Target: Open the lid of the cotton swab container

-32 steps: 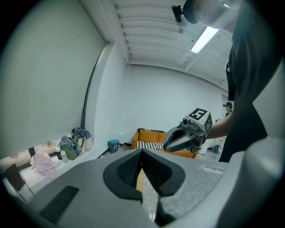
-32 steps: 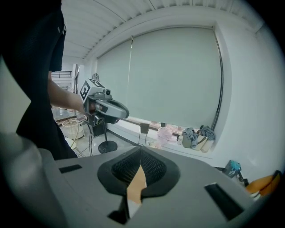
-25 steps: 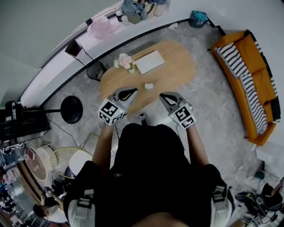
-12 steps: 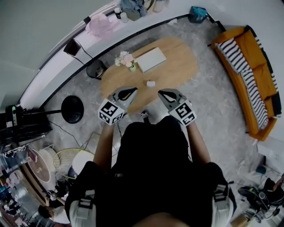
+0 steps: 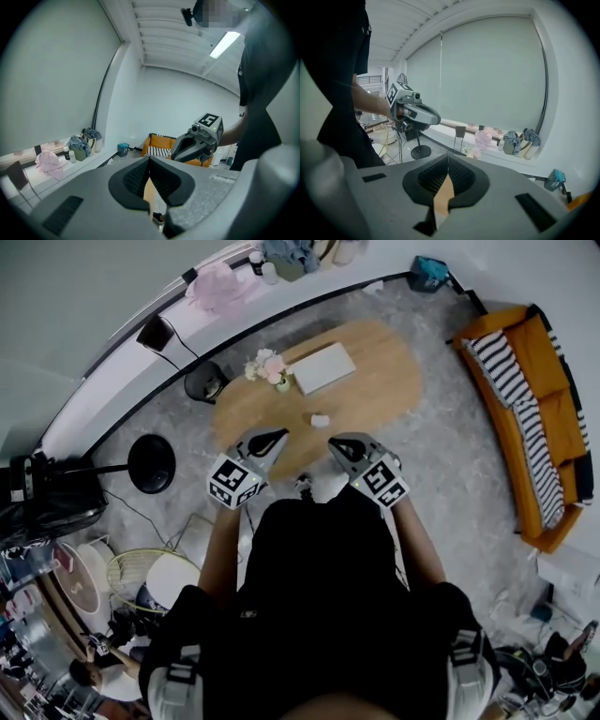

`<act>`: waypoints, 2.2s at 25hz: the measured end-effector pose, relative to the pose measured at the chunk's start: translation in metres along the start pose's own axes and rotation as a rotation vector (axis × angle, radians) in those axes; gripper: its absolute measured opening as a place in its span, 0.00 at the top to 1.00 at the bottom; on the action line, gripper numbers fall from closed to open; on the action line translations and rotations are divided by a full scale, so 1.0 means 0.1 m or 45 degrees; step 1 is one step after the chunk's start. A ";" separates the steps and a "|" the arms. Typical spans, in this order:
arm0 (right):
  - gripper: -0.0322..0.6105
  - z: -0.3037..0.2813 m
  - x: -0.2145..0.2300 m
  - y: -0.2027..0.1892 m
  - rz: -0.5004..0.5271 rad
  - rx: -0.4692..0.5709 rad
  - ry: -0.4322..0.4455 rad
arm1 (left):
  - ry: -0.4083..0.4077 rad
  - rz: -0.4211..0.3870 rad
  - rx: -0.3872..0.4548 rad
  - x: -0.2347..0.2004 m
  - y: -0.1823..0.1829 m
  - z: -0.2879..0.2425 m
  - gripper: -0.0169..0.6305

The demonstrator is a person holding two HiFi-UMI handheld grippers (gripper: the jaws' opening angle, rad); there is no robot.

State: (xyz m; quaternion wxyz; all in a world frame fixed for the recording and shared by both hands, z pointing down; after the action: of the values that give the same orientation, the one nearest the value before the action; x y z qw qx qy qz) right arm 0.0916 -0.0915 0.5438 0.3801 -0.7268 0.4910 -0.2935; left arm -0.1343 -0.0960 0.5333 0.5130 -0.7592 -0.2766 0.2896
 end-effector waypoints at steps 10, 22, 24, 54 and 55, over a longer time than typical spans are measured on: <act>0.96 -0.30 0.56 -0.02 0.093 -0.106 0.176 | 0.112 0.081 -0.017 -0.25 0.07 -0.29 0.97; 0.96 -0.96 1.04 -0.59 0.076 -0.301 0.347 | 0.188 0.184 -0.087 -0.44 -0.08 -0.51 0.97; 0.96 -1.06 1.08 -0.74 0.123 -0.333 0.319 | 0.205 0.164 -0.103 -0.45 -0.11 -0.51 0.97; 0.64 -2.70 1.44 -3.27 0.079 -0.830 0.346 | 0.323 0.391 -0.312 -0.27 -1.39 -0.62 0.97; 0.64 -2.74 1.45 -3.30 0.084 -0.835 0.351 | 0.328 0.402 -0.317 -0.27 -1.41 -0.63 0.97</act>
State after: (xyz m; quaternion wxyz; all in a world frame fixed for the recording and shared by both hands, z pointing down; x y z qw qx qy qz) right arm 0.0843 -0.2242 0.9763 0.0659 -0.7476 0.6289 -0.2031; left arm -0.1247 -0.1091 0.6891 0.3949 -0.8811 -0.1203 0.2307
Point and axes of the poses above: the fingertips, and each gripper's own axes: z backward along the fingers, x to its right, y out of its top, the point moved 9 cm from there along z, backward along the fingers, and after that the axes turned 7 degrees about y, right-handed, at the moved point
